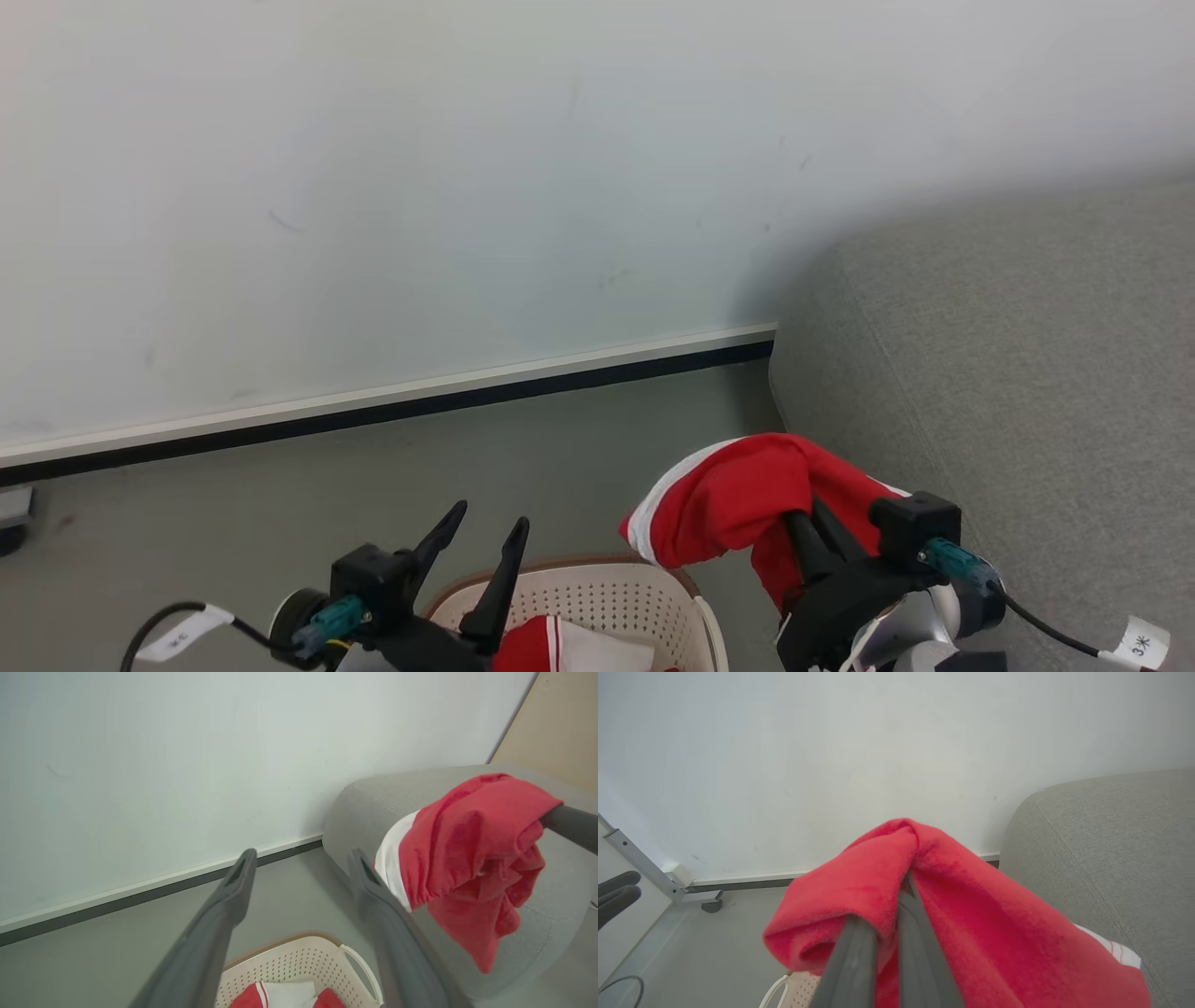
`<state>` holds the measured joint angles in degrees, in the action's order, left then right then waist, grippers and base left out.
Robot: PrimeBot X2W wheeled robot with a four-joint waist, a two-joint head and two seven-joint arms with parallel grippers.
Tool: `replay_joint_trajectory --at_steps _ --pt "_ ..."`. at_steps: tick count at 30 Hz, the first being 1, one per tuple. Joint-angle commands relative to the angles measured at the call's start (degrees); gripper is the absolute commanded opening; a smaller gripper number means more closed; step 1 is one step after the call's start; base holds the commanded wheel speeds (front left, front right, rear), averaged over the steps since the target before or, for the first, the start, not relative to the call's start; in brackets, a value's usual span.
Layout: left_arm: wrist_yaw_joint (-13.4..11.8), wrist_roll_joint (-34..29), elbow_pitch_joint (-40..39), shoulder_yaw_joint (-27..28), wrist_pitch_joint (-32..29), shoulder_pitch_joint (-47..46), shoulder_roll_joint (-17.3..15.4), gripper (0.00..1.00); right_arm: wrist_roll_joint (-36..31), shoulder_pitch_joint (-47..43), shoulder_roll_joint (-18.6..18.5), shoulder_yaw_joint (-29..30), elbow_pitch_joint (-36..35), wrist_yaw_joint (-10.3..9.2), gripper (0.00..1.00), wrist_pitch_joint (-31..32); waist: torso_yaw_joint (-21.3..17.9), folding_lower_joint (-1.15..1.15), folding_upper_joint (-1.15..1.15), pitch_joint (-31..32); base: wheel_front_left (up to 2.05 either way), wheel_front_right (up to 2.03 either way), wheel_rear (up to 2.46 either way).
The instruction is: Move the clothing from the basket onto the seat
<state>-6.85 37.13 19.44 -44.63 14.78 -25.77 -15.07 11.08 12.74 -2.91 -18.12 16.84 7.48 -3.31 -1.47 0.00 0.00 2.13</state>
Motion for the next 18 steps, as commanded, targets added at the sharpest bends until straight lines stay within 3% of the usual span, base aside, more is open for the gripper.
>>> replay_joint_trajectory --at_steps 1,8,18 --pt "-0.3 -0.7 -0.9 0.6 0.5 1.7 -0.7 1.00 -0.8 -0.5 0.0 0.2 -0.6 0.02 0.00 0.3 -0.8 0.00 0.00 -0.3 0.00 0.00 0.00" --pt "1.9 -5.8 -8.7 5.9 0.5 8.9 -2.2 1.00 -4.2 1.7 0.0 2.0 -3.1 0.02 0.00 2.8 -3.7 0.00 0.00 -1.3 0.00 0.00 0.00" --pt "5.8 -11.4 -14.1 13.4 0.4 15.3 -0.8 1.00 -2.8 9.8 -4.1 1.4 -4.2 0.02 0.00 7.1 -10.9 0.00 0.00 -6.0 0.00 0.00 0.00"
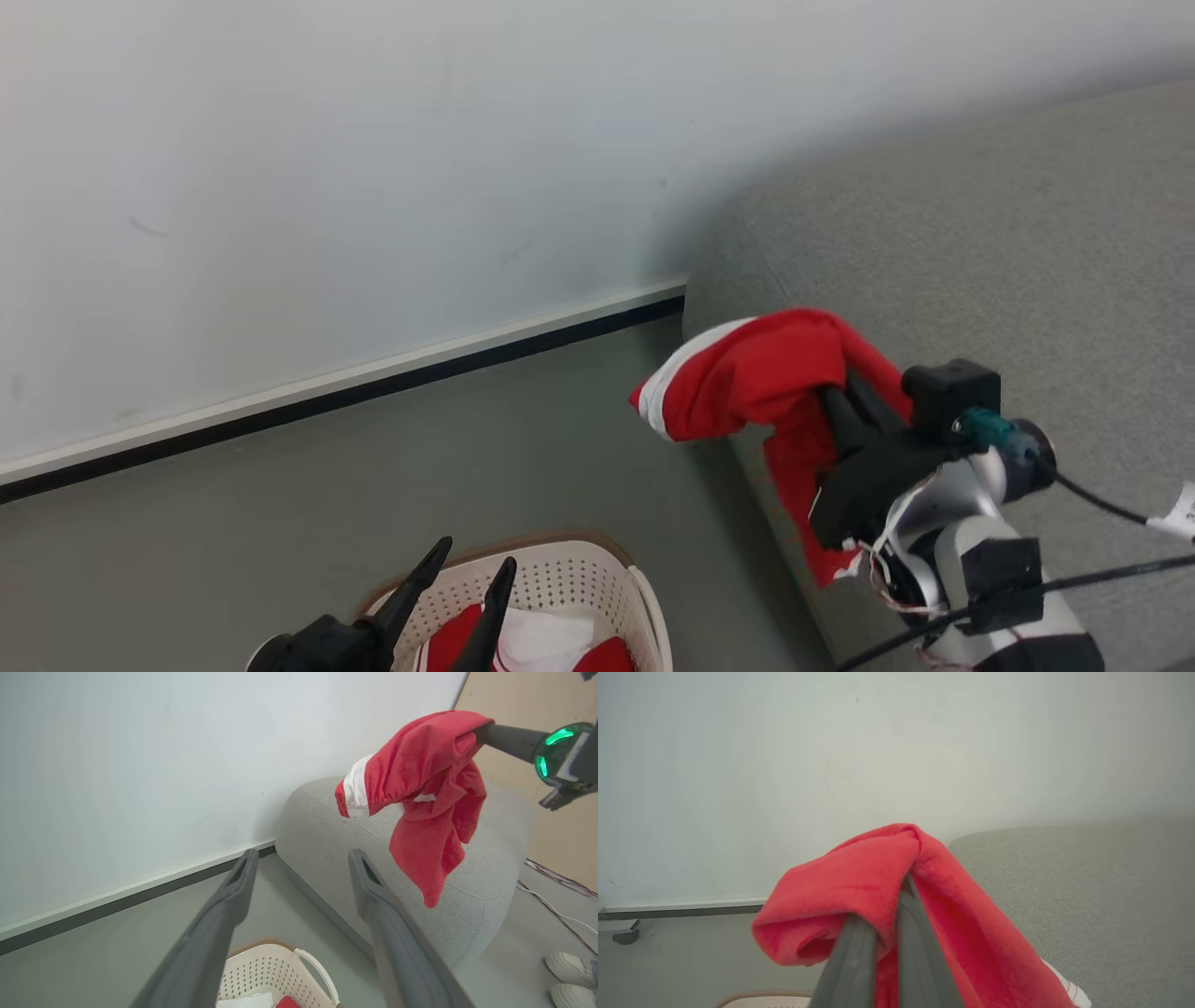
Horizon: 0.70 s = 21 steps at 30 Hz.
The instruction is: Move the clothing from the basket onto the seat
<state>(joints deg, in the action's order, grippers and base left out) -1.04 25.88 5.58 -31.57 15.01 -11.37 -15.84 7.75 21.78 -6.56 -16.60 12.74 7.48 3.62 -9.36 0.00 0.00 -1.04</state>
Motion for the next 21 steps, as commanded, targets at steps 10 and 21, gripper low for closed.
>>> replay_joint_trajectory --at_steps 10,21 --pt "2.0 -6.1 -5.0 3.6 0.2 1.1 -0.3 1.00 3.2 15.0 -5.0 1.1 3.7 0.02 0.00 -1.1 -9.8 0.00 0.00 -13.2 0.00 0.00 0.00" --pt "3.8 -11.0 -11.4 1.3 -0.5 -6.0 -0.9 1.00 4.7 31.9 -14.7 9.0 14.1 0.02 0.00 -4.9 -8.4 0.00 0.00 -27.8 0.00 0.00 0.00"
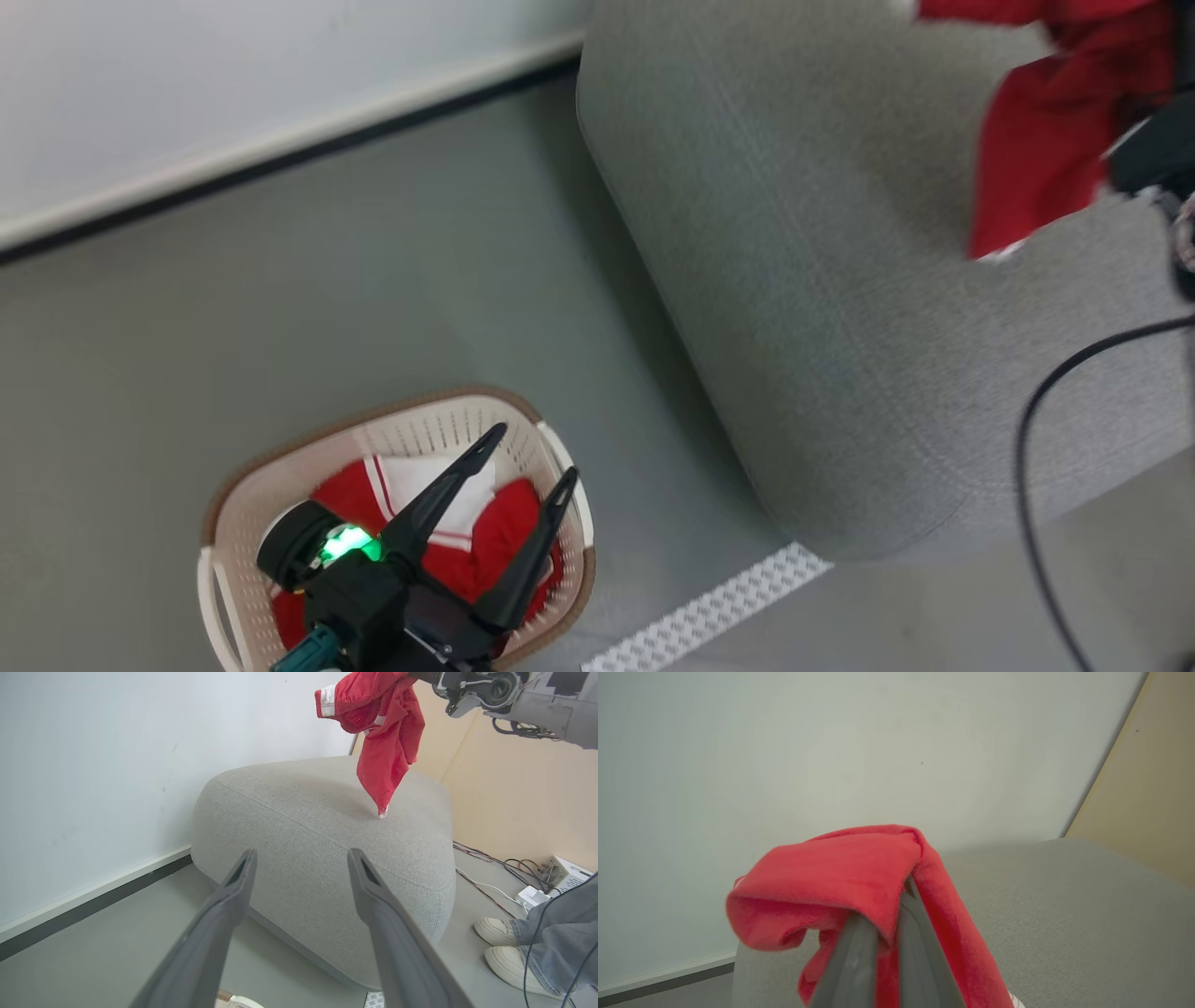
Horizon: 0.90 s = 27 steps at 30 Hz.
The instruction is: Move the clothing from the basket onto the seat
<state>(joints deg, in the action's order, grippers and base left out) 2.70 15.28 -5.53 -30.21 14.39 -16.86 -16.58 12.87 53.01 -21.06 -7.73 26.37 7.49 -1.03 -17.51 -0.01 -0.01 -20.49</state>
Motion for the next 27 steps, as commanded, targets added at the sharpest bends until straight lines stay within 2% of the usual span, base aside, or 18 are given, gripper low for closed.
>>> replay_joint_trajectory --at_steps 1,4,5,12,14,15,17,27 --pt "0.0 -0.7 -1.0 -0.3 0.2 -0.8 0.1 1.00 -0.4 2.1 -1.2 1.4 2.1 0.00 0.00 -0.8 0.3 0.01 0.01 -9.4 0.00 0.00 0.00" --pt "0.1 -1.6 -2.9 -1.3 0.3 -1.6 0.6 1.00 0.1 6.8 -4.6 5.2 6.8 0.00 0.00 -1.9 2.0 0.01 0.01 -12.2 0.00 0.00 0.00" --pt "0.4 -1.8 -3.7 -2.1 0.4 -1.1 0.8 1.00 0.3 9.3 -5.8 8.3 10.4 0.00 0.00 -2.1 2.7 0.01 0.01 -13.4 0.00 0.00 0.00" --pt "1.1 -3.0 -4.9 -4.6 0.2 -1.1 0.4 1.00 -2.3 14.7 -7.6 14.3 20.9 0.00 0.00 -4.4 5.5 0.01 0.01 -16.7 0.00 0.00 0.00" --pt "1.1 -3.2 -5.1 -4.7 0.2 -1.7 0.3 1.00 -2.8 14.4 -6.9 16.0 23.7 0.00 0.00 -5.6 6.0 0.01 0.01 -17.4 0.00 0.00 0.00" --pt "1.1 -3.2 -5.0 -4.8 0.2 -1.9 0.4 1.00 -2.8 14.1 -6.3 16.5 24.9 0.00 0.09 -6.2 6.3 0.01 0.01 -17.6 0.00 0.00 0.00" --pt "1.1 -2.9 -5.0 -4.8 0.3 -2.1 0.8 1.00 -2.4 13.4 -5.8 16.9 26.8 0.00 1.00 -7.0 6.9 0.01 0.01 -17.7 0.00 0.00 0.00" --pt "0.6 -2.9 -2.3 -5.6 0.7 -1.5 2.5 1.00 -1.3 9.0 -5.1 13.3 28.6 0.00 1.00 -10.6 7.9 0.01 0.01 -13.3 0.00 0.00 0.00"
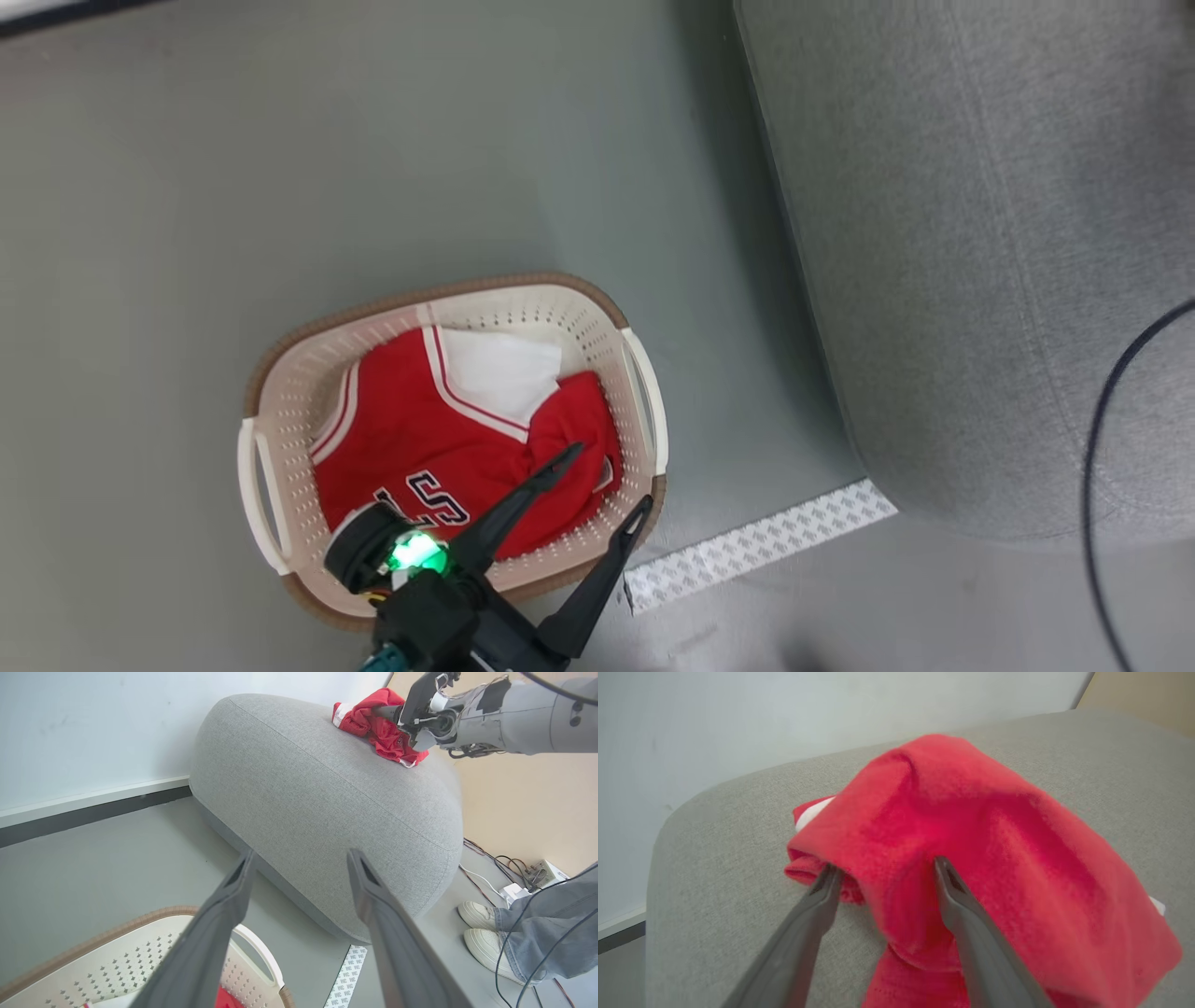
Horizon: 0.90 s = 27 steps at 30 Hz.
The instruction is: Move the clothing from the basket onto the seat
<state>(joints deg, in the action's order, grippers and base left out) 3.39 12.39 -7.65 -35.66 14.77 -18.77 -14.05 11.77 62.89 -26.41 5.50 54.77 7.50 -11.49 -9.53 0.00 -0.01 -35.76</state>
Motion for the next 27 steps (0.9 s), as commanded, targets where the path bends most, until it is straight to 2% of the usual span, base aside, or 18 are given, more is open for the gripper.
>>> replay_joint_trajectory --at_steps 1,8,13,18,27 --pt "-0.4 0.2 1.0 -0.1 0.4 0.9 0.6 1.00 -0.5 -2.9 0.2 -1.3 -0.4 -0.02 1.00 -0.5 0.0 0.00 0.01 4.3 0.00 0.00 0.00" --pt "-0.5 1.4 3.8 1.2 0.5 2.9 2.5 1.00 0.0 -12.1 1.0 -3.7 -2.9 -0.02 1.00 -1.1 0.8 0.00 0.01 12.4 0.00 0.00 0.00" --pt "-1.0 2.0 6.5 3.3 0.5 5.4 4.1 1.00 1.9 -21.9 3.2 -2.4 -8.3 -0.02 1.00 -1.4 2.0 0.00 0.01 19.2 0.00 0.00 0.00" --pt "-1.9 2.7 8.9 7.2 0.5 7.6 5.3 1.00 2.5 -31.8 7.2 -1.2 -17.5 -0.02 1.00 -0.8 3.4 0.00 0.01 24.3 0.00 0.00 0.00" --pt "-4.5 3.7 11.8 16.4 0.5 12.4 7.9 1.00 -5.0 -47.9 15.8 -1.1 -36.2 -0.02 1.00 0.9 7.6 0.00 0.01 32.9 0.00 0.00 0.00"
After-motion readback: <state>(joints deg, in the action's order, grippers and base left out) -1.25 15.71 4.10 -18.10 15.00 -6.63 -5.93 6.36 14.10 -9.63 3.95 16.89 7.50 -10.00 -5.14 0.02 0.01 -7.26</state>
